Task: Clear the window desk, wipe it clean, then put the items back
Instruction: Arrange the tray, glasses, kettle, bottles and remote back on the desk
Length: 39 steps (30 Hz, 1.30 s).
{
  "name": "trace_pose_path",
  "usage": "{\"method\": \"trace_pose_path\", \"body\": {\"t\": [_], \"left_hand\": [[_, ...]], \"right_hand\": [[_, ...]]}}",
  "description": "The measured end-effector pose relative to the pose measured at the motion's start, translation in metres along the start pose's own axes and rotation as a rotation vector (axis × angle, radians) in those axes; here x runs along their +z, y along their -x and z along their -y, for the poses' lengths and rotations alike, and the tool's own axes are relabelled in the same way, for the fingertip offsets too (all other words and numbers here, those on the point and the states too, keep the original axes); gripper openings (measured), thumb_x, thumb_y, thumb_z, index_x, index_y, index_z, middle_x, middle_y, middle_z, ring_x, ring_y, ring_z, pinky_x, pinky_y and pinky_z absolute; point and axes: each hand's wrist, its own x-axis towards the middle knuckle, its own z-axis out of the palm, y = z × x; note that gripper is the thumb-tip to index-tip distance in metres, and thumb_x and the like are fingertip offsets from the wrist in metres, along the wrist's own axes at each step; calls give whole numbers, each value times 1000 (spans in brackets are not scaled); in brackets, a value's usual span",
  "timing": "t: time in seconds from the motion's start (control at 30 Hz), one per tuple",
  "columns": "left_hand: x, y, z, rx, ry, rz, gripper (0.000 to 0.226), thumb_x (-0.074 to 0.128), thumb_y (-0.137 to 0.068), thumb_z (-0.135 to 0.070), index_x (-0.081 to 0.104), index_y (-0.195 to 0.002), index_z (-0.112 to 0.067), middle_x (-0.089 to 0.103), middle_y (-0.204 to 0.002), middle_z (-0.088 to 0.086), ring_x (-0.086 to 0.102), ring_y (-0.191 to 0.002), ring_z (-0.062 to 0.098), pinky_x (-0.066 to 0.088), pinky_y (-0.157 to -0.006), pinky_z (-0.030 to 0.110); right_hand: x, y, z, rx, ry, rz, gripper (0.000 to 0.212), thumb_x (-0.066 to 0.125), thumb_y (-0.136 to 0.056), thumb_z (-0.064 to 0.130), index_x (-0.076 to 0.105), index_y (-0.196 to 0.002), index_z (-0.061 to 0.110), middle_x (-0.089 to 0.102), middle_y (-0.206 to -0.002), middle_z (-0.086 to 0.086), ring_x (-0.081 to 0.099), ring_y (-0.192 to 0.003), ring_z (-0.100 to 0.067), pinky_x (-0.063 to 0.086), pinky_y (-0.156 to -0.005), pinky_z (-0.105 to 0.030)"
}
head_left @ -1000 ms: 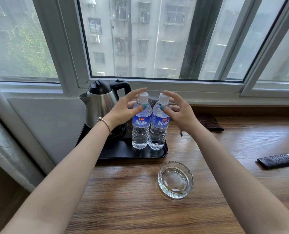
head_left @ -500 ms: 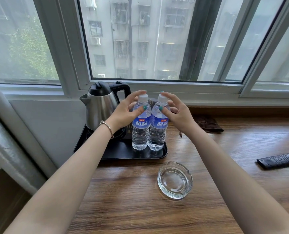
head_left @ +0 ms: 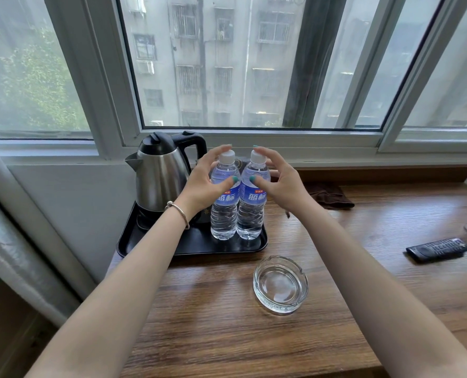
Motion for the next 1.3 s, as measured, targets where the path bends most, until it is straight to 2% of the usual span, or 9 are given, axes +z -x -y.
{"method": "trace_pose_path", "body": {"t": [0.2, 0.43, 0.5, 0.6, 0.7, 0.8, 0.93, 1.07, 1.3], "left_hand": [[0, 0, 1, -28, -10, 1, 65, 70, -84, -5, 42, -140, -23, 49, -140, 1, 46, -129, 13, 37, -111, 46], [4, 9, -7, 89, -218, -35, 65, 68, -85, -10, 42, -143, -23, 23, -156, 0, 17, -145, 11, 17, -119, 31], [6, 16, -13, 123, -240, -47, 65, 67, -85, -9, 42, -143, -23, 14, -158, 0, 10, -145, 9, 14, -117, 26], [13, 23, -22, 161, -218, -68, 66, 67, -84, -6, 42, -143, -19, 13, -158, 3, 9, -147, 15, 14, -120, 34], [26, 27, -30, 251, -211, -51, 67, 67, -82, -4, 43, -142, -17, 18, -154, 1, 12, -147, 23, 16, -119, 49], [45, 31, -37, 305, -157, 14, 66, 66, -83, -9, 42, -143, -20, 17, -153, -7, 9, -148, 21, 15, -120, 47], [73, 31, -46, 267, -109, 77, 69, 68, -85, -12, 36, -146, -23, 16, -157, -3, 5, -144, 4, 10, -116, 19], [105, 28, -52, 233, -93, 149, 72, 68, -86, -13, 33, -148, -22, 17, -158, 0, 10, -147, 11, 13, -119, 29], [186, 15, -62, 160, -63, 234, 72, 68, -85, -10, 33, -148, -17, 18, -158, 4, 9, -148, 18, 14, -121, 37]], "right_hand": [[2, 3, 2, 25, 24, 8, 66, 71, -90, 17, 41, -142, 45, 53, -118, 10, 54, -93, 23, 46, -69, -3], [0, 16, 9, 21, 97, -25, 75, 72, -89, 24, 32, -149, 42, 39, -147, 17, 38, -127, 1, 29, -90, -6], [0, 24, 13, 28, 91, -44, 74, 70, -90, 20, 32, -151, 39, 37, -149, 16, 32, -136, -3, 30, -101, -18], [-3, 42, 21, 49, 97, -69, 72, 69, -91, 17, 33, -150, 36, 33, -143, 23, 18, -149, -10, 27, -115, -37], [-12, 60, 27, 68, 141, -112, 72, 69, -91, 15, 33, -151, 29, 33, -154, 11, 18, -150, -15, 24, -120, -39], [-26, 74, 30, 110, 162, -157, 72, 69, -91, 15, 33, -151, 29, 33, -157, 3, 19, -149, -13, 26, -119, -41], [-49, 87, 27, 152, 171, -178, 71, 68, -92, 19, 32, -151, 33, 32, -153, 16, 20, -148, -12, 27, -118, -43], [-74, 101, 16, 176, 149, -215, 69, 67, -93, 19, 33, -151, 33, 30, -144, 26, 23, -147, -13, 27, -119, -44], [-136, 130, -20, 244, 142, -233, 65, 67, -93, 15, 37, -150, 25, 33, -141, 18, 27, -146, -17, 32, -116, -38]]}}
